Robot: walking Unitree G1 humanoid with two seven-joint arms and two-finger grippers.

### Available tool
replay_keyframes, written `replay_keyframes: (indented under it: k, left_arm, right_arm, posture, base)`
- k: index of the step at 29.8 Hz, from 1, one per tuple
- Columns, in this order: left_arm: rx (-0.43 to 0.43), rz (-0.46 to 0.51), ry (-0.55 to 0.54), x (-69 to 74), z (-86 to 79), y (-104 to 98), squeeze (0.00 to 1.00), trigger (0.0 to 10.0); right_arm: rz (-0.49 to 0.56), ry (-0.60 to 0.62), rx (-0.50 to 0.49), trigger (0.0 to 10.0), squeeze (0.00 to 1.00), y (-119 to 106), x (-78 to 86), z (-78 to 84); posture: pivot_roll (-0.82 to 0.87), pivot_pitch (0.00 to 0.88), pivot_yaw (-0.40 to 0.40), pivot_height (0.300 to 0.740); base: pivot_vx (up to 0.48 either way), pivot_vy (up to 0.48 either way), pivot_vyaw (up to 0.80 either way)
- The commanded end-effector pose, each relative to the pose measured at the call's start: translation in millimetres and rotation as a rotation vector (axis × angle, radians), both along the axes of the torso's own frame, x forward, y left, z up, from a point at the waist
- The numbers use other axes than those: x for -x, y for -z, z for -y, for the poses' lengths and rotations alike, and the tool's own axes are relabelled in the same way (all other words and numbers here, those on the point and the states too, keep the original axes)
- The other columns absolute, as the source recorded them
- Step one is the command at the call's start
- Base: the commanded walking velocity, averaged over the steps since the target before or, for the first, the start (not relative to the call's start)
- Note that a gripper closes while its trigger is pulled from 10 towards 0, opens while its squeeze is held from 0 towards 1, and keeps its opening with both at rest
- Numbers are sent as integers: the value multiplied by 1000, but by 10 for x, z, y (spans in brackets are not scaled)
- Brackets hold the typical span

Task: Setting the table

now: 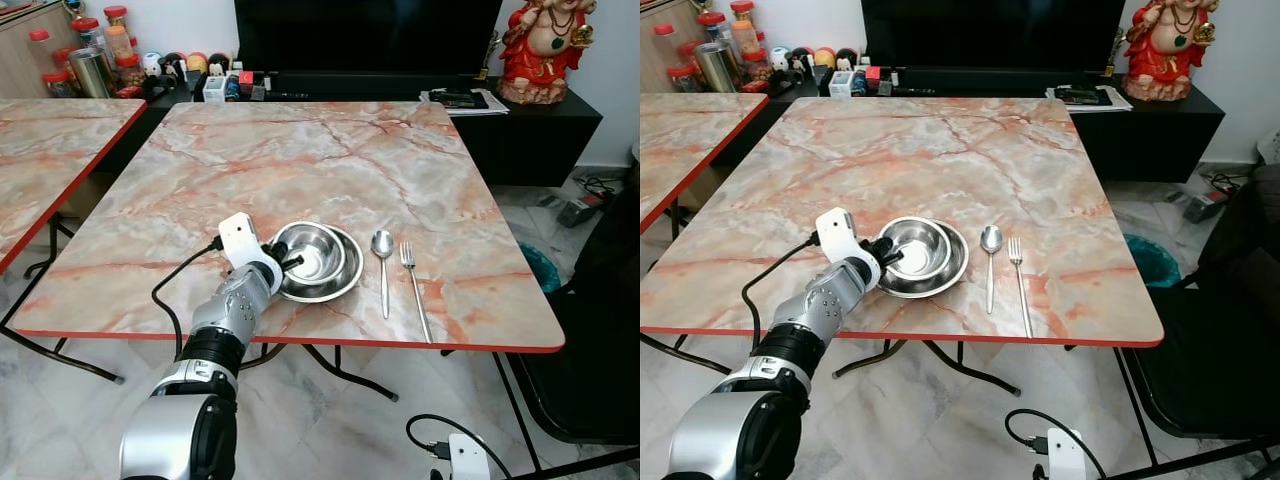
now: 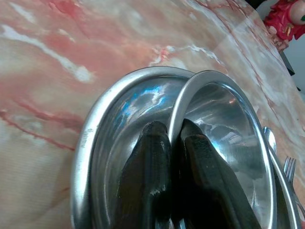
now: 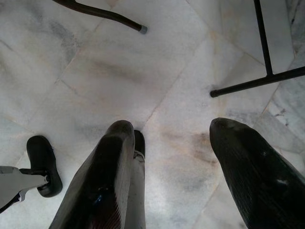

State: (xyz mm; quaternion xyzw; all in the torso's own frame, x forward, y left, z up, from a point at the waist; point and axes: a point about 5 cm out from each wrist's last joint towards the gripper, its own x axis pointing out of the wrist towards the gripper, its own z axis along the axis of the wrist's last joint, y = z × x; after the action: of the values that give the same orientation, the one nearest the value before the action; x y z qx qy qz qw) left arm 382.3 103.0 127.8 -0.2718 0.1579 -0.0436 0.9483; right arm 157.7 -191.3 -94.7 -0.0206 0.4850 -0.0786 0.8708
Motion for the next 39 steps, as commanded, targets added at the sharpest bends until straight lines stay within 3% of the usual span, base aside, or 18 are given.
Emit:
replay_keyframes:
  k: [1,7,8,13,14,15,16,30,34,39]
  left_arm:
    - [-20,40,16,-47,35,-127,0,10000]
    - [-31,41,23,-53,53,-139,27,10000]
    - [-32,42,25,-53,55,-139,1000,10000]
    - [-37,43,27,-57,54,-145,1000,10000]
    - [-41,44,28,-58,54,-148,608,10000]
    - [-43,46,30,-58,54,-150,608,10000]
    - [-45,50,33,-60,56,-155,0,10000]
    - [-120,94,68,-79,70,-253,0,10000]
    - [-259,135,81,-104,18,-349,0,10000]
    - [-359,172,119,-114,4,-451,0,10000]
  right_arm:
    - [2,15,-5,10000,0,-1,-6,-10]
    - [3,20,-7,10000,0,-3,-14,-18]
    - [4,21,-8,10000,0,-3,-15,-21]
    - [5,23,-9,10000,0,-4,-19,-25]
    - [5,24,-10,10000,0,-4,-20,-25]
    - [5,24,-10,10000,0,-4,-20,-26]
    - [5,23,-10,10000,0,-5,-21,-26]
    - [5,23,-9,10000,0,-7,-27,-25]
    - [3,19,-8,10000,0,-9,-34,-27]
    - [4,16,-9,10000,0,-12,-45,-31]
  posture:
    - [-21,0,31,740]
    - [-24,0,35,740]
    - [-24,0,36,740]
    - [-23,0,37,740]
    - [-23,0,37,740]
    - [-23,0,37,740]
    - [-23,0,37,740]
    - [-21,0,37,740]
    - [-17,0,34,740]
    - [-12,0,32,740]
  base:
    - [0,0,0]
    - [0,0,0]
    - [0,0,0]
    - [0,0,0]
    - [0,0,0]
    - [0,0,0]
    - [0,0,0]
    - [0,0,0]
    - [0,0,0]
    - [0,0,0]
